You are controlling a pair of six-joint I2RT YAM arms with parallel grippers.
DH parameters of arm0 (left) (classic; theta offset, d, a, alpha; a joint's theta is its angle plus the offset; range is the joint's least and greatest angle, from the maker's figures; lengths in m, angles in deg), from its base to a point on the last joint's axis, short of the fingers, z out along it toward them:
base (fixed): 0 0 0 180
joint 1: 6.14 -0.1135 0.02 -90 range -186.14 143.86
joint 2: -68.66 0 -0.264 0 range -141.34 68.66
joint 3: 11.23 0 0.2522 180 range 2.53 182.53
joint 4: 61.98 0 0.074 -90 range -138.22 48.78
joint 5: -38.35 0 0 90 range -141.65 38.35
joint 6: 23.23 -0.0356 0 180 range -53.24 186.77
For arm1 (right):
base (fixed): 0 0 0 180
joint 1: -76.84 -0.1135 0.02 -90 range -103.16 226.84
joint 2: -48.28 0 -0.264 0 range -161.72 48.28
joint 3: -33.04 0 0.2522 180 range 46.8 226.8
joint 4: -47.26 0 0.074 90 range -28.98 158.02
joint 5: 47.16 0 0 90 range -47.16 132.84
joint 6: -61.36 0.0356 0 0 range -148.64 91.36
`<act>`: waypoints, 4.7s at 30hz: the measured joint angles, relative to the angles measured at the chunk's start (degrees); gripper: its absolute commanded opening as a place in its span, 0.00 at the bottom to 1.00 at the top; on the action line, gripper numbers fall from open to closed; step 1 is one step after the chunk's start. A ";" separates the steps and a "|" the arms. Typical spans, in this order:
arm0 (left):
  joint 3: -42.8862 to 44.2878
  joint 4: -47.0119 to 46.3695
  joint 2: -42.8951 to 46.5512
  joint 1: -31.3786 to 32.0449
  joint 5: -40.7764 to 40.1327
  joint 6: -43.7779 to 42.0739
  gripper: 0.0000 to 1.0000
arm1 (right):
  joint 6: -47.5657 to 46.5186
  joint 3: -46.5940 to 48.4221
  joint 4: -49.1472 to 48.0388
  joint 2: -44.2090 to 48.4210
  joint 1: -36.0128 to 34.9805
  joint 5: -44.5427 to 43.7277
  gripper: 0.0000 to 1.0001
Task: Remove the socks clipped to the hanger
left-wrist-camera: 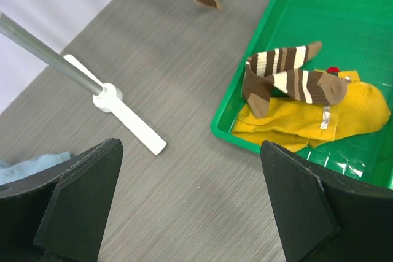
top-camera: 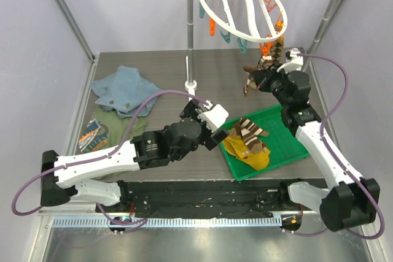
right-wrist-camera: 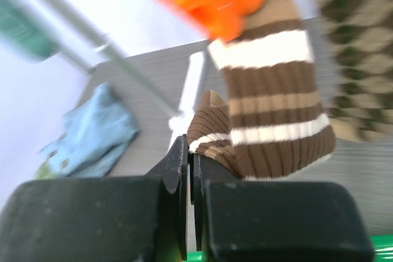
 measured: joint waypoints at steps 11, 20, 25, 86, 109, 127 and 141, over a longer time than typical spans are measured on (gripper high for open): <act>7.58 3.74 -6.80 -8.09 9.01 7.65 1.00 | 6.16 -3.08 6.84 11.82 -1.31 11.19 0.01; 11.39 2.38 -7.76 -9.25 15.02 9.97 1.00 | 12.09 -4.85 6.21 18.10 -1.31 16.50 0.01; 15.02 1.03 -12.85 -9.25 16.15 10.03 1.00 | 17.35 -5.97 4.72 18.36 -1.42 18.51 0.01; 9.73 -14.12 -23.10 -9.01 19.30 21.81 0.00 | 9.46 29.66 29.42 -2.10 -1.57 -13.29 0.42; 9.77 -11.67 -20.70 -9.51 32.41 24.44 0.00 | 3.61 24.61 23.19 -2.86 6.95 9.66 0.60; 8.41 -5.42 -5.18 -21.29 49.09 33.99 0.00 | 21.68 8.07 -15.50 -2.80 12.74 42.18 0.86; 8.33 -4.55 -5.01 -26.51 59.23 40.57 0.00 | 38.69 4.31 -46.18 -12.39 12.74 42.47 0.85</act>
